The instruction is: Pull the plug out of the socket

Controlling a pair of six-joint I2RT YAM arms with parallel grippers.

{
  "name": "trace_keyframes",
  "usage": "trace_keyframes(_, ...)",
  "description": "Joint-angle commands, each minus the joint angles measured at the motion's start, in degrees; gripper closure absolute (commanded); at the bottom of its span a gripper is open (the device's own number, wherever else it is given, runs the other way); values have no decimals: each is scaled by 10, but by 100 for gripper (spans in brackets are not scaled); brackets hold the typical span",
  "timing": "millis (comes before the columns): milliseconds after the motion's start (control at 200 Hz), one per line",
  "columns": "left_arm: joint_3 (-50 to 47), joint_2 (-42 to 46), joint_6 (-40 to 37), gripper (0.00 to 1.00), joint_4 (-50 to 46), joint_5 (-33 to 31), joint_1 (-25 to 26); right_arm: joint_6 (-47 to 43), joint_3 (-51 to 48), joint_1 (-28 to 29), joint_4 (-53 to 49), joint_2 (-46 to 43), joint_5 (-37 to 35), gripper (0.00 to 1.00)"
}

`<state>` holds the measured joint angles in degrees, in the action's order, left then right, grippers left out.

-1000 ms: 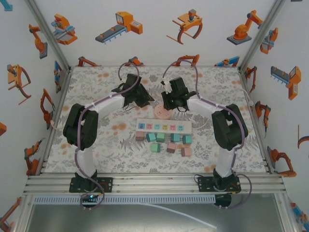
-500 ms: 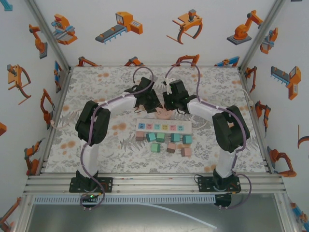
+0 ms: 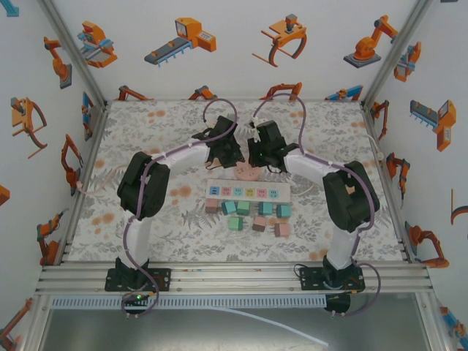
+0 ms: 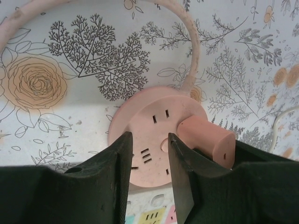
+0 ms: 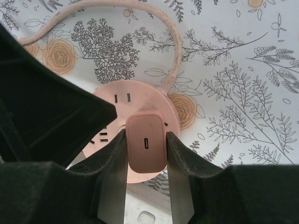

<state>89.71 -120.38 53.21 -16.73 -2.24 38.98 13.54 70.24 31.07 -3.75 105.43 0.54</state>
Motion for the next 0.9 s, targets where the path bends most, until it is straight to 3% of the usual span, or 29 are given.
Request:
trace_keyframes(0, -16, -63, 10, 62, -92, -43, 3, -21, 9, 39, 76, -49, -14, 96)
trace_keyframes(170, 8, -73, 22, 64, -134, -67, 2, -120, -21, 62, 116, -50, -46, 99)
trace_keyframes(285, -64, -12, 11, 63, -24, -34, -8, -118, -52, 56, 146, -42, -60, 100)
trace_keyframes(511, -113, 96, -30, 46, 31, 16, -24, -91, -51, 47, 139, -25, -51, 100)
trace_keyframes(681, -146, 114, -22, 38, 86, 95, -15, -93, -40, 47, 139, -17, -54, 100)
trace_keyframes(891, -141, 72, 9, 39, 62, 47, -8, -79, -34, 47, 142, -20, -43, 100)
